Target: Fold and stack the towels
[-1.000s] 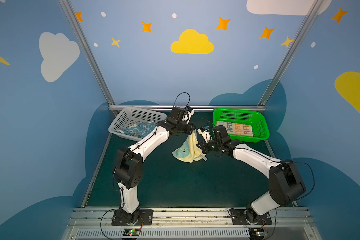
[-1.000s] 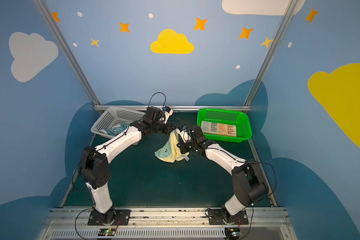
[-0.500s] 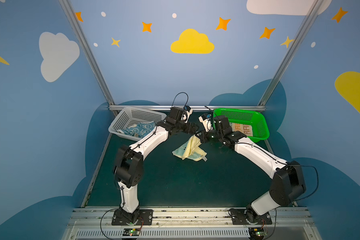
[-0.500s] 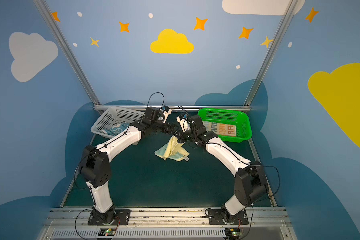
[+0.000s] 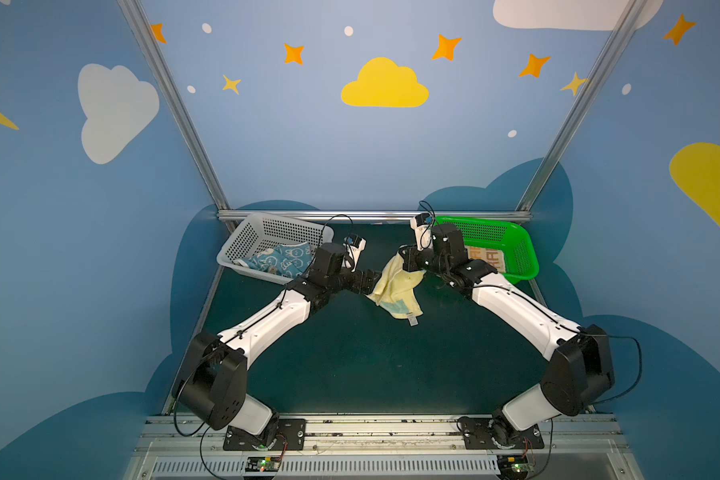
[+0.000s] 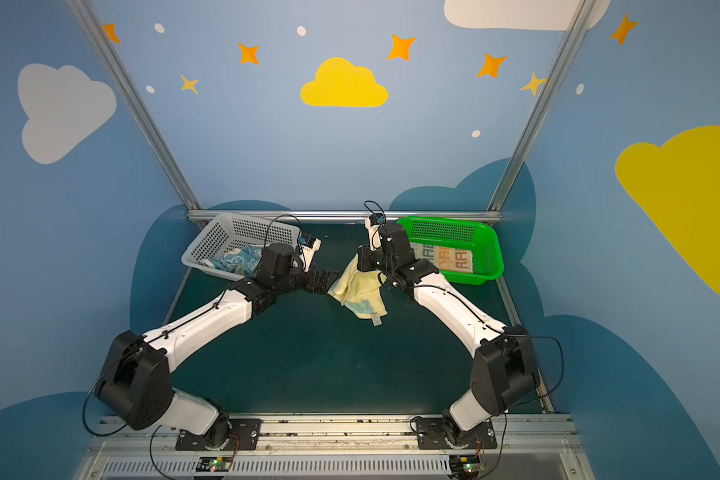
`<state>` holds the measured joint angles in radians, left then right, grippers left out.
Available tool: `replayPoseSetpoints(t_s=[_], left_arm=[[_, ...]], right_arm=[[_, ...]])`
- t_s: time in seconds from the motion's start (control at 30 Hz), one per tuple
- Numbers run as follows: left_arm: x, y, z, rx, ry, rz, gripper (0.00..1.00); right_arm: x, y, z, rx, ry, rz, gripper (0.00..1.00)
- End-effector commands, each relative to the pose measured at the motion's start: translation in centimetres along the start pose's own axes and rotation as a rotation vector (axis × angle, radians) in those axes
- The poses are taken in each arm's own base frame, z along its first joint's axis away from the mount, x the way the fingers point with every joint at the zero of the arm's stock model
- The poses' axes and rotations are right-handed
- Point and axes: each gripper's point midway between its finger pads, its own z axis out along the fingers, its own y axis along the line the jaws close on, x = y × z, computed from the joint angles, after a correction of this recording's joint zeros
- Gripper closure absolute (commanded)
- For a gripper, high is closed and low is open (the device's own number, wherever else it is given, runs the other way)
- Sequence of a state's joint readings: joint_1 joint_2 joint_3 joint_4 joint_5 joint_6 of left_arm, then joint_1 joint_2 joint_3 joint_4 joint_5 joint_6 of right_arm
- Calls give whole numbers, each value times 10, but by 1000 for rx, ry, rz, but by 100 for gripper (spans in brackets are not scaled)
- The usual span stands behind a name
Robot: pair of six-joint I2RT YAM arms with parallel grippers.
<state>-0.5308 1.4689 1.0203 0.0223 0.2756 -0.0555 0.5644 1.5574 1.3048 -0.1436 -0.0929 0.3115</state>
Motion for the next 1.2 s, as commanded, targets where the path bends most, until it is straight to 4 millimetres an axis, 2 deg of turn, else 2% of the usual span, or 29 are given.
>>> replayPoseSetpoints(t_s=[0.0,0.07,0.13,0.27,0.4,0.6,0.8,0.97,1.03,1.17], left_arm=[[8,-33,-3,95,-31,115,8],[32,-43,2,109,26,171,8],[51,-41,11,72,69,204,8],[71,-18,33,-41,71,215,8],[76,0,54,-117,62,199,9],[81,6,91,-128,127,235,10],[76,25,113,-209,87,220,20],[84,27,127,-197,150,214,33],[84,29,130,-202,169,209,41],[84,38,132,-238,195,178,83]], right_arm=[[-10,-5,-1,39,-21,3,100],[-9,-6,-1,43,-19,2,100],[-8,-6,-1,43,-19,-3,100],[-5,-8,-2,52,-15,-10,100],[-3,-9,-4,50,-14,-16,100],[-4,-9,-11,50,-26,-24,100],[-5,-9,-19,46,-38,-29,100],[-10,-10,-26,48,-61,-32,100],[-12,-11,-29,48,-74,-30,100],[-12,-13,-33,51,-78,-29,100]])
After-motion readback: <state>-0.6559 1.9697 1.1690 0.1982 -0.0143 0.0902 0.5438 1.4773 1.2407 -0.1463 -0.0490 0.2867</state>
